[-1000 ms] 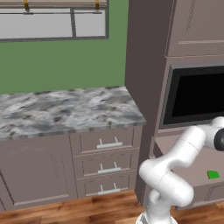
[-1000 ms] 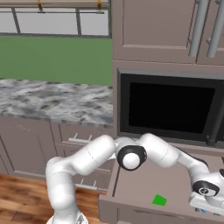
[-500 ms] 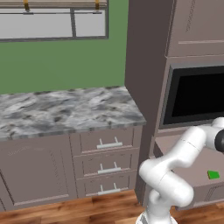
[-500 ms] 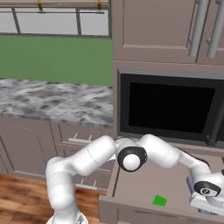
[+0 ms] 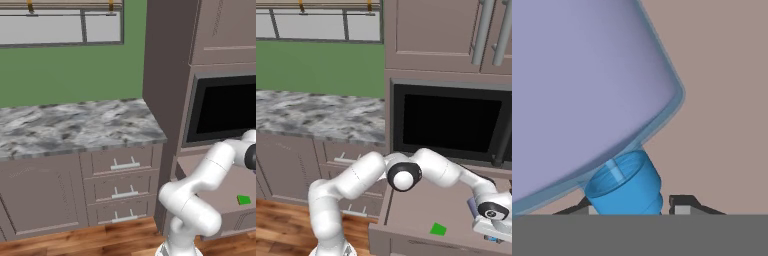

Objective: Restock the sink supplies by placing the sponge and soap dispenser on the counter and next to the sink. Make sure the soap dispenser is upright.

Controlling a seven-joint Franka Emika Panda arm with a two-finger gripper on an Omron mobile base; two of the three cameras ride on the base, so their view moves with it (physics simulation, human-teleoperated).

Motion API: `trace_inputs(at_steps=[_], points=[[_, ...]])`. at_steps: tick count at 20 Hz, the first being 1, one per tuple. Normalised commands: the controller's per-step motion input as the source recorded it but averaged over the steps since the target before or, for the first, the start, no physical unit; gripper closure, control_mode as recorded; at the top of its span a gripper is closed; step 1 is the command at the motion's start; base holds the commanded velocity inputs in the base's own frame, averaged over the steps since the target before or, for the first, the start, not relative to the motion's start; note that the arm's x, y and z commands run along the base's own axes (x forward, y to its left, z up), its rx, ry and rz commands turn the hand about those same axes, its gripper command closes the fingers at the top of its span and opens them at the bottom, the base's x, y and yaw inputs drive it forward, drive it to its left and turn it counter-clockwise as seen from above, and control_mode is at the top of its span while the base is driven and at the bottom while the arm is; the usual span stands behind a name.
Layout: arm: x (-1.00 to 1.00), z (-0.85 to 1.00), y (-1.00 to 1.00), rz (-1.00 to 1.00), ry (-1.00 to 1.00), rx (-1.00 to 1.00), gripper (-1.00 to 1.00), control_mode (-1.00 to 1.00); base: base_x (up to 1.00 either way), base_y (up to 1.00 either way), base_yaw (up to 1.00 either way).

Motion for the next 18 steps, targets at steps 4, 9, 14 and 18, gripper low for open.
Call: trace_inputs(at_steps=[4,9,14,18], points=[[-0.03,0.57,0.30,0.00,0.04,-0.10,1.00,-1.00,0.00,0.00,0.00],[-0.07,0.44,0.25,0.00,0.07,-0.11,1.00,-1.00,0.00,0.00,0.00],[-0.22,0.22,0.16,0.00,0.07,-0.09,1.00,-1.00,0.00,0.00,0.00],[-0.31,0.54,0.03,0.00,0.01,-0.06,1.00,-1.00,0.00,0.00,0.00]])
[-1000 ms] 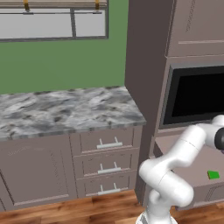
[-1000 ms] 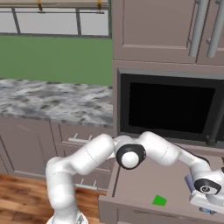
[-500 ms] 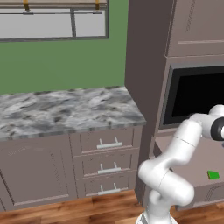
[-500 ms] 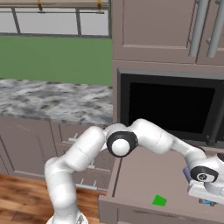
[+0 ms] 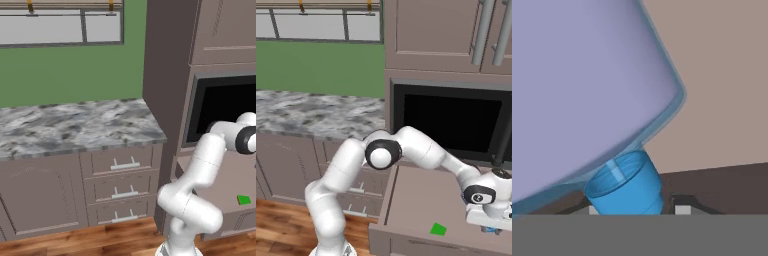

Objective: Restock the sink supplies by placing the sponge and soap dispenser on the counter and next to the sink. Make sure the soap dispenser is upright.

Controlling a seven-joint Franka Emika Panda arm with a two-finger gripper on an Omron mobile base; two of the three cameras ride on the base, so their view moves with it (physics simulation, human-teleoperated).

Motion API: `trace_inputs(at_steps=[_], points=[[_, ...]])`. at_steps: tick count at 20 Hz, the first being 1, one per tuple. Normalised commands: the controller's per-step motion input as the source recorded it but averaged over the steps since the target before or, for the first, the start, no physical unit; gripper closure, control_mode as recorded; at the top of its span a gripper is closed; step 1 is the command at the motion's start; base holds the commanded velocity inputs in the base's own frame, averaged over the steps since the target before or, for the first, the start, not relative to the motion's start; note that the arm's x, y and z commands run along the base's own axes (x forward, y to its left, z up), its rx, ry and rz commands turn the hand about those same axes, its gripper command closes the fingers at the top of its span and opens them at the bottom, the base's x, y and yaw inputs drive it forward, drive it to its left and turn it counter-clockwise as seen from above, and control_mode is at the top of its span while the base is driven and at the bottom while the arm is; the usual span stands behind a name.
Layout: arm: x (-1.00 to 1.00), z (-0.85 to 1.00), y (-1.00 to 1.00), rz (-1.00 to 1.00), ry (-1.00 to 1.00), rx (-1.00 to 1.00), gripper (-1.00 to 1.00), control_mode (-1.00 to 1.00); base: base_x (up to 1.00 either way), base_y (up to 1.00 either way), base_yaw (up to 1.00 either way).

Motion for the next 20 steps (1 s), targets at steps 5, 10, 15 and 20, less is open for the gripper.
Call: trace_inputs(at_steps=[5,10,15,20], points=[[-0.20,0.72,0.04,0.00,0.01,-0.06,1.00,-1.00,0.00,0.00,0.00],[-0.30,0.71,0.03,0.01,0.04,-0.03,1.00,-1.00,0.00,0.00,0.00],[-0.49,0.85,0.02,0.02,0.02,-0.01,1.00,-1.00,0.00,0.00,0.00],[-0.52,0.83,0.16,0.03,0.03,0.00,1.00,-1.00,0.00,0.00,0.00]])
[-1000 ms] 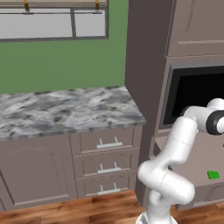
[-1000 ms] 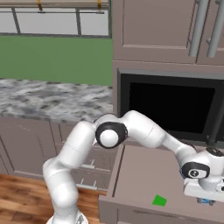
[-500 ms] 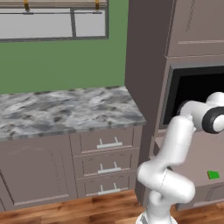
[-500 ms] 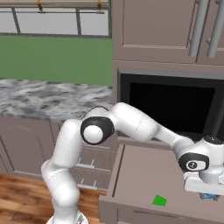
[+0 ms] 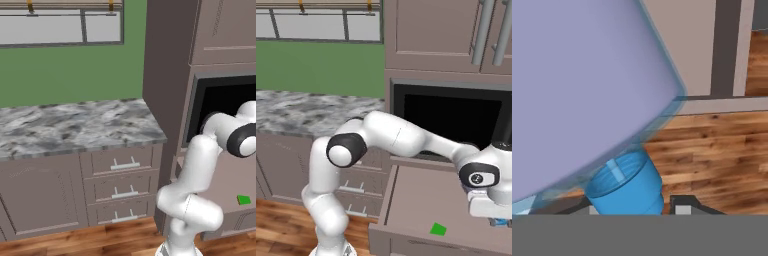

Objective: Restock the sink supplies by placing the sponge and soap dispenser on the counter and next to the sink. Make sure the soap dispenser is upright.

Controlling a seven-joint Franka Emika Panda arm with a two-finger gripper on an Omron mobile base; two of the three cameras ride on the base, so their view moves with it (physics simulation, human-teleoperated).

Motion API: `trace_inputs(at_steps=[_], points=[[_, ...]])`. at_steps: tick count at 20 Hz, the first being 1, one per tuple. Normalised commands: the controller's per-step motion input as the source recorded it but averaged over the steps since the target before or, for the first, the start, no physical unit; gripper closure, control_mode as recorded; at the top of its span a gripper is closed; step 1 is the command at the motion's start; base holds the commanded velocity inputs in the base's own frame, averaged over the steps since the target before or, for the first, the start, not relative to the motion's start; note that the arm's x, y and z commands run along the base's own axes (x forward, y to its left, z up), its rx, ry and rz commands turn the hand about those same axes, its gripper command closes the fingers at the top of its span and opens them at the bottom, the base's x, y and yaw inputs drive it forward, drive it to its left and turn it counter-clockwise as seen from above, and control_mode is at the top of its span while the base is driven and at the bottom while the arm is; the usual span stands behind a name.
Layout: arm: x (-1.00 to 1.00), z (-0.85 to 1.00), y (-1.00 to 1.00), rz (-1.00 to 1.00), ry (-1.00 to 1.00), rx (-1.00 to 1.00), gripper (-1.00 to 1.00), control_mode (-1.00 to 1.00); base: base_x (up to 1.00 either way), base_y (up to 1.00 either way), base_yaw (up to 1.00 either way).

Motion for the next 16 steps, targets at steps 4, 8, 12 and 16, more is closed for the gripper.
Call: trace_inputs(at_steps=[4,8,12,16], points=[[-0.39,0.66,0.48,0.03,0.05,0.00,1.00,-1.00,0.00,0.00,0.00],[-0.26,0.55,0.77,0.02,0.02,-0.01,1.00,-1.00,0.00,0.00,0.00],[-0.25,0.42,0.92,0.00,0.00,-0.03,1.00,-1.00,0.00,0.00,0.00],[-0.26,0.35,0.95,0.00,0.00,-0.02,1.00,-1.00,0.00,0.00,0.00]])
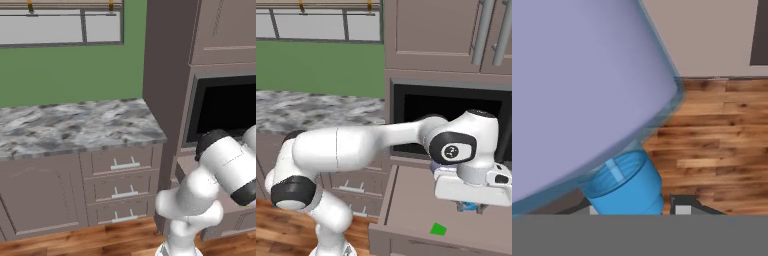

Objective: Restock the sink supplies by placing the sponge and soap dispenser on the counter and next to the sink. Make sure the soap dispenser is upright.

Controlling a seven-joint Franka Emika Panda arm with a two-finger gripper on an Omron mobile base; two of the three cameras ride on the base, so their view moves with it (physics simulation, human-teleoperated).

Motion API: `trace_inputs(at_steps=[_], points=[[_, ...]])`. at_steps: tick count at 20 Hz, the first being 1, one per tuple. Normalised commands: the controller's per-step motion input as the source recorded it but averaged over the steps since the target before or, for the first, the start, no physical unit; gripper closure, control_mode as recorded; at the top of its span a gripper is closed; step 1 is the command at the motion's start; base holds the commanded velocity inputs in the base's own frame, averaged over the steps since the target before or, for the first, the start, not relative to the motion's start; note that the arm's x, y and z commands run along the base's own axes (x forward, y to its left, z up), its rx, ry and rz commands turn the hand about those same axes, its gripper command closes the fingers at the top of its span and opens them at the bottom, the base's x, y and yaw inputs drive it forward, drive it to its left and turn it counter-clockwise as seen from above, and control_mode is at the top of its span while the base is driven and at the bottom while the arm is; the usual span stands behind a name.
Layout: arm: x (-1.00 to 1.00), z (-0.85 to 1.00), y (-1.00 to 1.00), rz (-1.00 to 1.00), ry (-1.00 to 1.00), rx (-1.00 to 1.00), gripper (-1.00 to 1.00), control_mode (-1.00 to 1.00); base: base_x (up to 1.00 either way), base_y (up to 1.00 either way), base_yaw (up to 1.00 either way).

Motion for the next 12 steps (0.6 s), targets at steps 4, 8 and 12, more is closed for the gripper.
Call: trace_inputs(at_steps=[4,8,12], points=[[-0.28,0.33,0.95,0.00,0.00,-0.01,1.00,-1.00,0.00,0.00,0.00],[-0.28,0.27,0.92,0.00,0.00,-0.02,1.00,-1.00,0.00,0.00,0.00],[-0.26,0.23,0.91,0.00,0.00,-0.01,1.00,-1.00,0.00,0.00,0.00]])
